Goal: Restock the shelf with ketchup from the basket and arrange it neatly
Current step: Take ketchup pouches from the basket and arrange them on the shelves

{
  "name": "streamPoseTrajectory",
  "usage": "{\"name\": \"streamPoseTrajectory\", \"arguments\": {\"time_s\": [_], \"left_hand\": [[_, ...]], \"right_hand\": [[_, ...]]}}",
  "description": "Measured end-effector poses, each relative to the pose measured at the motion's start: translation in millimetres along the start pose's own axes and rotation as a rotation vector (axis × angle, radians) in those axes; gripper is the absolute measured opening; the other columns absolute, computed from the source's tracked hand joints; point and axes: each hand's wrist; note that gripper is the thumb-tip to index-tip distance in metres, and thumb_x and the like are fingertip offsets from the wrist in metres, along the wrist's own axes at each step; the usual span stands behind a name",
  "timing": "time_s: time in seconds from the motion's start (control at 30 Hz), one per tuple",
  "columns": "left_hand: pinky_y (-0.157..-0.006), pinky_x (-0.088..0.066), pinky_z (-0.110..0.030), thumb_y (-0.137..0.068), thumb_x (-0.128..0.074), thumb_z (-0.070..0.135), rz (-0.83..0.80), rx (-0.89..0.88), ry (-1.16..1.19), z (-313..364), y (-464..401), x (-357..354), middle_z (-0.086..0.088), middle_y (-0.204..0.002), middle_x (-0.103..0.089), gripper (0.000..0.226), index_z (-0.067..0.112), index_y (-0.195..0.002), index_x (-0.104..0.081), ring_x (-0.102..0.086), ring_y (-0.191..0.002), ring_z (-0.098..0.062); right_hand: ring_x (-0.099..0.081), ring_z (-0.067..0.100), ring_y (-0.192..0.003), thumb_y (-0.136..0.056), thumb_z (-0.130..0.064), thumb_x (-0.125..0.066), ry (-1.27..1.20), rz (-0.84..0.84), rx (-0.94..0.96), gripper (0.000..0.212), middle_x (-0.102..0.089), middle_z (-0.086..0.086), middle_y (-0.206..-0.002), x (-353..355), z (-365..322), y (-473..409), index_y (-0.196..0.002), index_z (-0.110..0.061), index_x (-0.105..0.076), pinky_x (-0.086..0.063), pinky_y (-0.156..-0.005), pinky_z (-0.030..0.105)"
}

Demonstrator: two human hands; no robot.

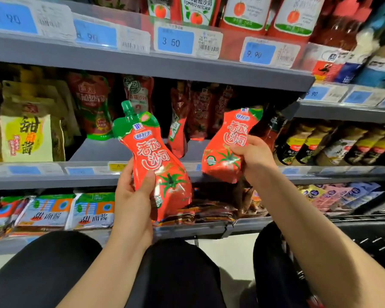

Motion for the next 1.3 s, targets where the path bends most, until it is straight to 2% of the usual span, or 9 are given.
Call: {"name": "streamPoseTrajectory", "arguments": {"time_s": [0.13,0.33,0.4,0.53,0.73,0.93,1.07,1.17,1.3], "left_hand": [[-0.082,-0.054,-0.035,-0.092,-0.056,0.013,-0.025,-0.034,-0.072,-1,-7,-1,0.006,-0.113,-0.07,0.043,0.031,-0.131,-0.054,-0.068,-0.101,-0.013],[-0.08,-0.053,-0.033,-0.089,-0.055,0.014,-0.024,-0.023,-0.08,-6,-20,-10,0.009,-0.109,-0.072,0.038,0.035,-0.121,-0.059,-0.069,-0.099,-0.01],[-0.084,-0.052,-0.035,-0.091,-0.054,0.012,-0.019,-0.011,-0.072,-8,-22,-12,0.009,-0.11,-0.071,0.039,0.033,-0.124,-0.058,-0.068,-0.102,-0.011],[-0.092,-0.05,-0.042,-0.087,-0.056,0.015,-0.05,0.005,-0.083,-11,-24,-15,0.007,-0.112,-0.071,0.042,0.033,-0.124,-0.059,-0.066,-0.107,-0.015],[-0.094,-0.049,-0.04,-0.078,-0.058,0.021,-0.08,-0.027,-0.114,-11,-23,-17,0.008,-0.112,-0.071,0.049,0.033,-0.125,-0.058,-0.065,-0.107,-0.012],[-0.092,-0.049,-0.04,-0.078,-0.058,0.021,-0.097,-0.034,-0.134,-13,-20,-19,0.008,-0.112,-0.071,0.048,0.032,-0.125,-0.059,-0.066,-0.107,-0.012],[-0.087,-0.05,-0.037,-0.079,-0.058,0.02,-0.074,-0.036,-0.13,-11,-23,-13,0.009,-0.112,-0.071,0.048,0.035,-0.124,-0.059,-0.067,-0.105,-0.013],[-0.082,-0.051,-0.036,-0.077,-0.058,0.021,-0.054,-0.039,-0.124,-9,-26,-8,0.008,-0.111,-0.071,0.049,0.035,-0.124,-0.058,-0.068,-0.102,-0.013],[-0.08,-0.053,-0.035,-0.079,-0.059,0.021,-0.049,-0.033,-0.124,-6,-23,-6,0.008,-0.112,-0.071,0.049,0.035,-0.126,-0.058,-0.068,-0.102,-0.013]], "right_hand": [[-0.063,0.025,-0.089,-0.083,0.008,-0.058,0.039,0.061,0.045,0.024,-0.065,0.008,-0.093,-14,2,-47,-0.088,-0.015,-0.059,-0.053,-0.085,0.042],[-0.061,0.014,-0.048,-0.078,0.016,-0.051,-0.164,0.172,0.006,0.03,-0.055,0.015,-0.079,-26,-7,-107,-0.102,-0.002,-0.048,-0.052,-0.058,0.034],[-0.066,0.02,-0.067,-0.08,0.018,-0.045,-0.169,0.191,0.048,0.044,-0.062,0.016,-0.092,-26,-1,-121,-0.116,-0.005,-0.052,-0.053,-0.07,0.038],[-0.06,0.033,-0.104,-0.077,0.02,-0.045,0.061,0.193,0.098,0.066,-0.061,0.02,-0.12,-20,22,-136,-0.136,-0.01,-0.047,-0.052,-0.091,0.045],[-0.054,0.037,-0.112,-0.081,-0.014,-0.07,0.938,0.195,0.078,0.044,-0.054,0.025,-0.123,-8,31,-133,-0.117,0.007,-0.055,-0.043,-0.092,0.036],[-0.052,0.035,-0.117,-0.084,-0.012,-0.067,1.02,0.266,0.05,0.041,-0.056,0.022,-0.125,-12,43,-138,-0.118,0.004,-0.053,-0.042,-0.095,0.035],[-0.062,0.025,-0.097,-0.094,-0.012,-0.054,0.958,0.182,-0.034,0.031,-0.06,0.01,-0.12,-20,33,-147,-0.122,0.002,-0.057,-0.049,-0.08,0.016],[-0.056,0.034,-0.114,-0.093,-0.02,-0.058,1.029,0.214,-0.052,0.034,-0.059,0.02,-0.125,-22,33,-146,-0.117,0.004,-0.06,-0.047,-0.089,0.033],[-0.051,0.035,-0.115,-0.087,-0.018,-0.065,0.996,0.232,0.112,0.045,-0.048,0.02,-0.128,-10,33,-116,-0.123,0.001,-0.046,-0.042,-0.087,0.034]]}}
Point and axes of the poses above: each hand's wrist, its own y-axis away from the middle knuckle, its own x-axis out of the back of the hand, z = x × y
